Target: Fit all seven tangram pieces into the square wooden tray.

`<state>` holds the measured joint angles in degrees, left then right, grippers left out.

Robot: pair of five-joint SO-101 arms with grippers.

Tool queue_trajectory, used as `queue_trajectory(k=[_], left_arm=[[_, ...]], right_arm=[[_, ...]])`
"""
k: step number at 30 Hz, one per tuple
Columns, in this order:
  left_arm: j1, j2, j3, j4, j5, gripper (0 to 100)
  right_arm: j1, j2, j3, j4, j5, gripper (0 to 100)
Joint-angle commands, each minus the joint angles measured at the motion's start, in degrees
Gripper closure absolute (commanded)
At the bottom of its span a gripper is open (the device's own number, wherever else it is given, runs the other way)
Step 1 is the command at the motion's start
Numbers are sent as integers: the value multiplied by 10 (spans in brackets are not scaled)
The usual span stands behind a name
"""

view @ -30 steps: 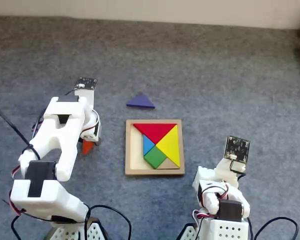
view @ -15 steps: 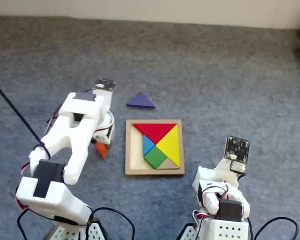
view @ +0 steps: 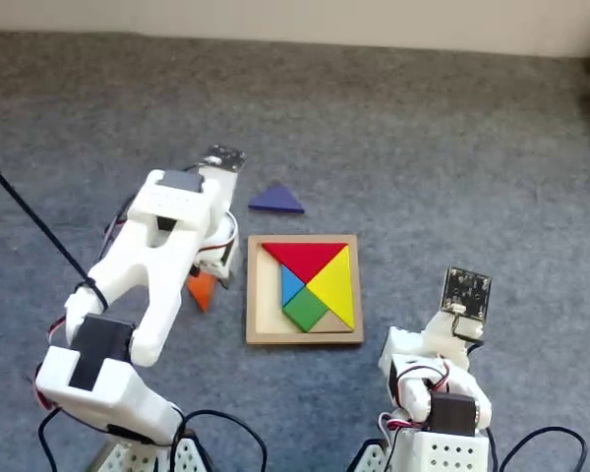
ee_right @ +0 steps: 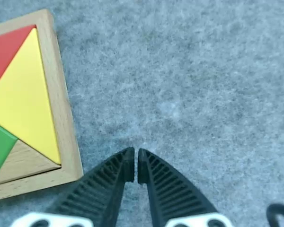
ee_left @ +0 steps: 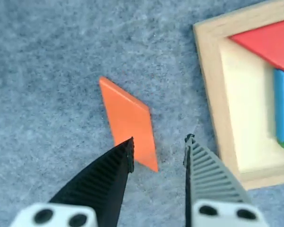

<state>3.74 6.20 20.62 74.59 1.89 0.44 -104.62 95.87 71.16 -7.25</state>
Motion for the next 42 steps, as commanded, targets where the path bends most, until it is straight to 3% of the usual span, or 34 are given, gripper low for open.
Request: queue_trajectory(k=[1,5,12,16,24,38,42], left_arm=[[-36,-7,-28,5,-18,779],[-52,-7,-22,5,-40,694],[-53,12,-10,-4,-89,693],[-55,83,-21,-40,-114,745],[-52,188,-137,40,-124,873],[-51,87,-137,63,-16,946],[-12,39,-136,85,29,947]], right_arm=[[-7,-13,78,5,4,965],[-7,-13,78,5,4,965],[-6,-13,78,5,4,965],[-5,-13,78,5,4,965],[-5,-13,78,5,4,965],[-6,-13,78,5,4,965],[-7,-13,78,5,4,965]])
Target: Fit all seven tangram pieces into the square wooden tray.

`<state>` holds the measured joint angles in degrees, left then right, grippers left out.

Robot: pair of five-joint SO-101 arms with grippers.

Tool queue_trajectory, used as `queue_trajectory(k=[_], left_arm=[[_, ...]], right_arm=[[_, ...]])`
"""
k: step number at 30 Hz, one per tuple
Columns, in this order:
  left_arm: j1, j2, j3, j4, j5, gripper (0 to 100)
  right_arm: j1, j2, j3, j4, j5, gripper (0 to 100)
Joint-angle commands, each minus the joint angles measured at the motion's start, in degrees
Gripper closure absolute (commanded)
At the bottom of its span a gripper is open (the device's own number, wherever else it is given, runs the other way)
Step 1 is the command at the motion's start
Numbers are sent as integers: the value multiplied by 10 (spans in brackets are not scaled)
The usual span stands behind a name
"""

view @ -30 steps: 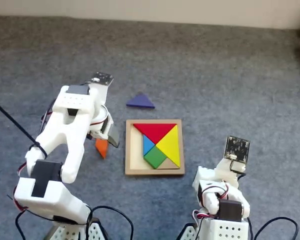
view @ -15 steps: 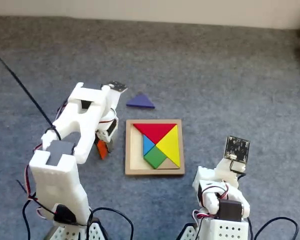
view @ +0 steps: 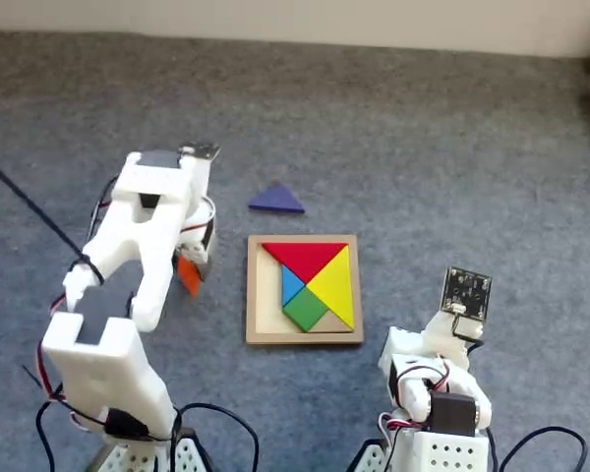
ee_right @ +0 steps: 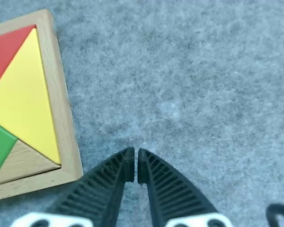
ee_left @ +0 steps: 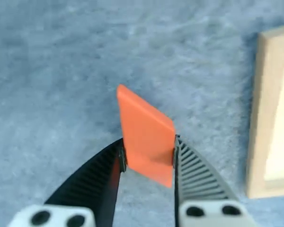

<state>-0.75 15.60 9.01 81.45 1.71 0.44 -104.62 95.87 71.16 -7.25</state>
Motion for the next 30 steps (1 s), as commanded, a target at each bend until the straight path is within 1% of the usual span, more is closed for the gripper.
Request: queue_trajectory(k=[1,5,7,9,15,19,23,26,27,30], left_arm=[[47,-63,-20,18,50,944],[95,-71,-25,15,132,944],[112,-66,-26,13,154,944],[126,-63,-26,-5,169,944],[145,-58,-19,-52,231,944],[173,-29,-20,-75,255,944],[207,-9,-21,-91,255,944],[211,-3,-24,-91,255,934],[211,-1,-24,-91,255,914],[214,0,-22,-88,257,809]], right_arm=[[-7,-13,78,5,4,965],[-7,-13,78,5,4,965],[-7,-13,78,5,4,965],[-7,-13,78,5,4,965],[-23,-13,78,5,4,965],[-24,-13,78,5,4,965],[-24,-13,78,5,4,965],[-24,-13,78,5,4,965],[-24,-13,78,5,4,965],[-24,-13,78,5,4,965]])
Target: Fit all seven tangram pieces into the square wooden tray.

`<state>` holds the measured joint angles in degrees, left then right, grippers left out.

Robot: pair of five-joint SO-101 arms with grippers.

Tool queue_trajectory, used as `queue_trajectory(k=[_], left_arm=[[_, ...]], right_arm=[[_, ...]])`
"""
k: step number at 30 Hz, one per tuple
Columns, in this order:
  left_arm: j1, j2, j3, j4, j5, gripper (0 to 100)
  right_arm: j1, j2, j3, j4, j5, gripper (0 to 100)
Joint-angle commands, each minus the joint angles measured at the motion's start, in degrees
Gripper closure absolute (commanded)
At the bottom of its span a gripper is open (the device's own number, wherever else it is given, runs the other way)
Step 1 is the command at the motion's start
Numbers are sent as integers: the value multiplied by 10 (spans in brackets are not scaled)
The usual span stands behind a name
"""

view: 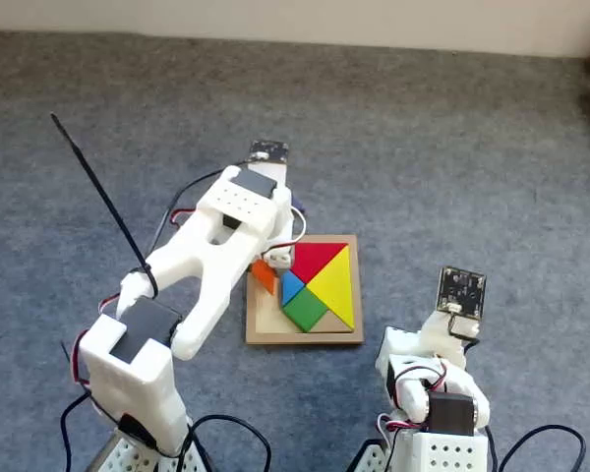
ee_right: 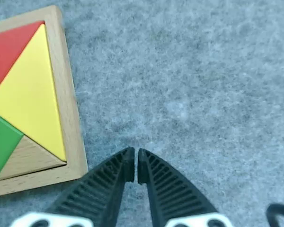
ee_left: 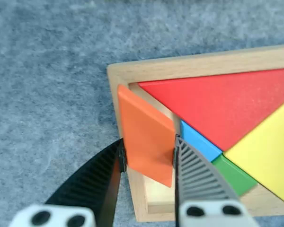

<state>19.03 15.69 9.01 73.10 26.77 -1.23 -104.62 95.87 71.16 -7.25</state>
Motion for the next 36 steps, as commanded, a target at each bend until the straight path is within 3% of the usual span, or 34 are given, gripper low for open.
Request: queue_trajectory(k=[1,6,15,23,36], left_arm=[[20,-1,-22,-4,11,779],[23,-7,-27,18,41,731],[17,-8,-27,30,40,733],[-36,-1,-56,25,40,730],[-36,0,-26,9,40,733]], right_arm=[[-7,-13,78,5,4,965],[-7,-13,78,5,4,965],[-7,-13,78,5,4,965],[-6,-13,78,5,4,965],[-6,-13,78,5,4,965]])
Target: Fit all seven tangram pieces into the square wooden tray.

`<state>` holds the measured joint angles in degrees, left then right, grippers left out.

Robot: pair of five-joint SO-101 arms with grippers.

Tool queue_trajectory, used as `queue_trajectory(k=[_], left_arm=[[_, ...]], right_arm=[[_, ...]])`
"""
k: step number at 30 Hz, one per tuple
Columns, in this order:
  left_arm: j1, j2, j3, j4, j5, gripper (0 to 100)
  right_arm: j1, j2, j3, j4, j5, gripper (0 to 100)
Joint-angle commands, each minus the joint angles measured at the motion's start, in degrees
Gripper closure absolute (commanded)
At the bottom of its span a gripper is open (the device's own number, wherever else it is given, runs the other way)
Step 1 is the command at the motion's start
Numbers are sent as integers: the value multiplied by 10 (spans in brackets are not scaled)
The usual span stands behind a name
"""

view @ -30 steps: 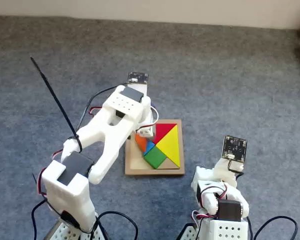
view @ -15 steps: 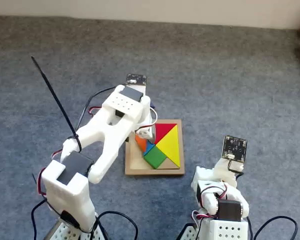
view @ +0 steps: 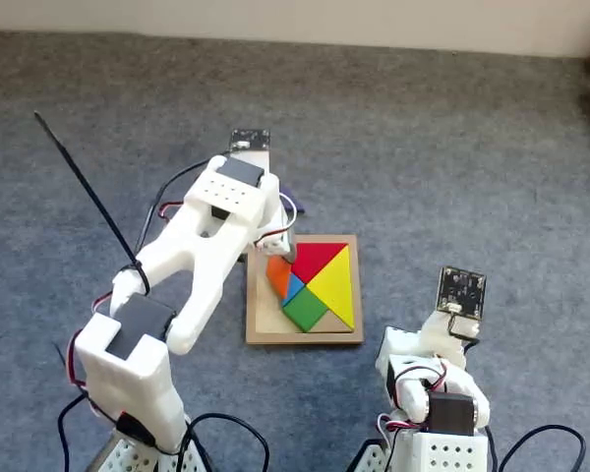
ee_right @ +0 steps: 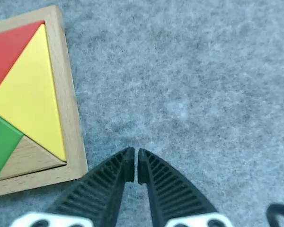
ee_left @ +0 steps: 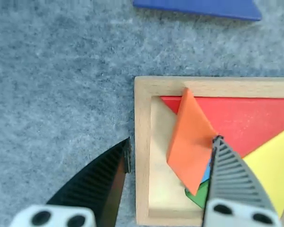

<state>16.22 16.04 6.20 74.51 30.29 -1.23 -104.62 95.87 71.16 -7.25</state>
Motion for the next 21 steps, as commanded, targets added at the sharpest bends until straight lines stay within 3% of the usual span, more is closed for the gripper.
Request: queue_trajectory(k=[1,21], left_arm=[[-8,-4,9,-5,5,733],[-40,-12,58,20,-23,734]], right_arm=[[-6,-13,78,5,4,965],[-6,-13,78,5,4,965]])
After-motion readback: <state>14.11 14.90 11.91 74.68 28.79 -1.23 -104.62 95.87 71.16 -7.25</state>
